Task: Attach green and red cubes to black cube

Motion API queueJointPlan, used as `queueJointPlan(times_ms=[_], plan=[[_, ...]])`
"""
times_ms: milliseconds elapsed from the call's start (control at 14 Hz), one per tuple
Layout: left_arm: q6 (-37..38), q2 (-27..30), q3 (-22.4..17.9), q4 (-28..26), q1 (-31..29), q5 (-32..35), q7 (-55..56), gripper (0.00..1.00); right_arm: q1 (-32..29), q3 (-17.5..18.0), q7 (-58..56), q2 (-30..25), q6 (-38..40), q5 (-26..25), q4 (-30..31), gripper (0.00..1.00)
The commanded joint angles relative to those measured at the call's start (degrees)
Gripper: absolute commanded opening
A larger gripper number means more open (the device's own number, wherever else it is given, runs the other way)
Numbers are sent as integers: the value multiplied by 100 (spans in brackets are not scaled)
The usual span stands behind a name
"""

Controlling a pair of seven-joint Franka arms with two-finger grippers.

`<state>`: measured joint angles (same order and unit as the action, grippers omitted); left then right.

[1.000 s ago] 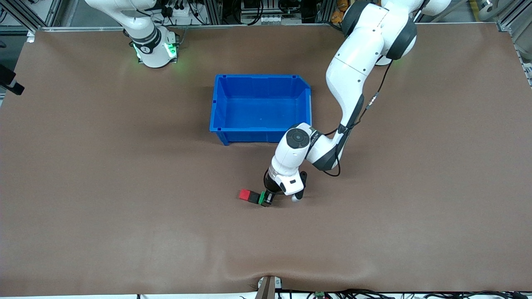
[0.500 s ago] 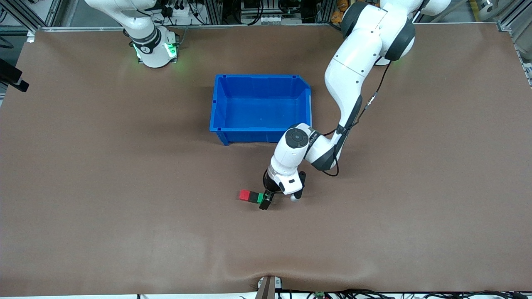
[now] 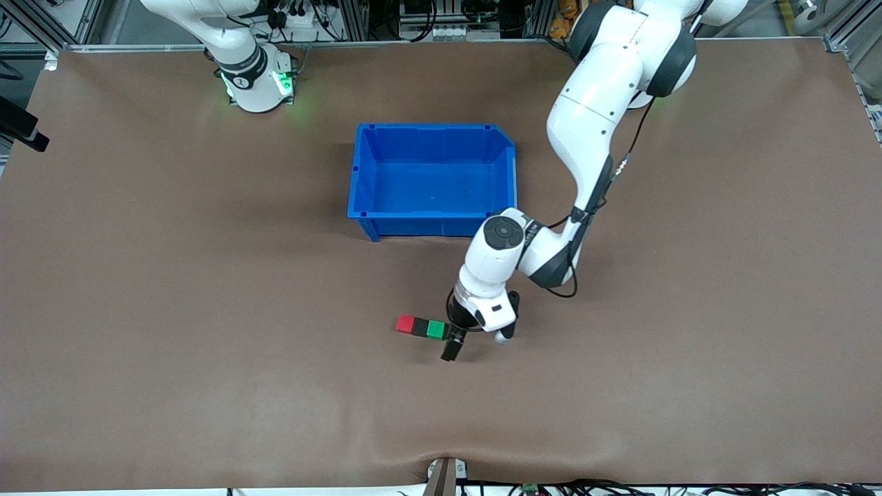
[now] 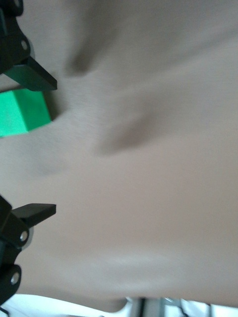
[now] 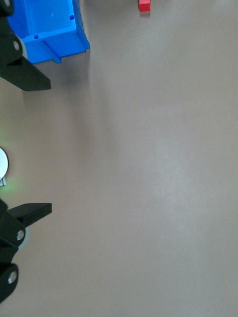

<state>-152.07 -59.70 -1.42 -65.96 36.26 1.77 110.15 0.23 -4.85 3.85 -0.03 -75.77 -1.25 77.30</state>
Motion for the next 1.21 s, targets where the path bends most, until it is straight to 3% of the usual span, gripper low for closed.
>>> queueJointPlan(times_ms=[0,357,500,929,1143], plan=[[503,799,-16,-635,-171,131,15,100,12,2,-25,-23,44,-95,5,100],[530,2635,-7,-2470,-759,122,-948,100,21,2,-16,-23,44,-95,5,100],[573,3164,10,-2964,-1068,122,-1608,100,4,11,-16,-23,44,-95,5,100],[1733,3710,28,-2975,-1534,122,-4226,100,12,2,-7,-23,44,-95,5,100],[2172,3921,-7,-2975,-1675,122,-4852,100,30,11,-16,-23,53,-95,5,100]])
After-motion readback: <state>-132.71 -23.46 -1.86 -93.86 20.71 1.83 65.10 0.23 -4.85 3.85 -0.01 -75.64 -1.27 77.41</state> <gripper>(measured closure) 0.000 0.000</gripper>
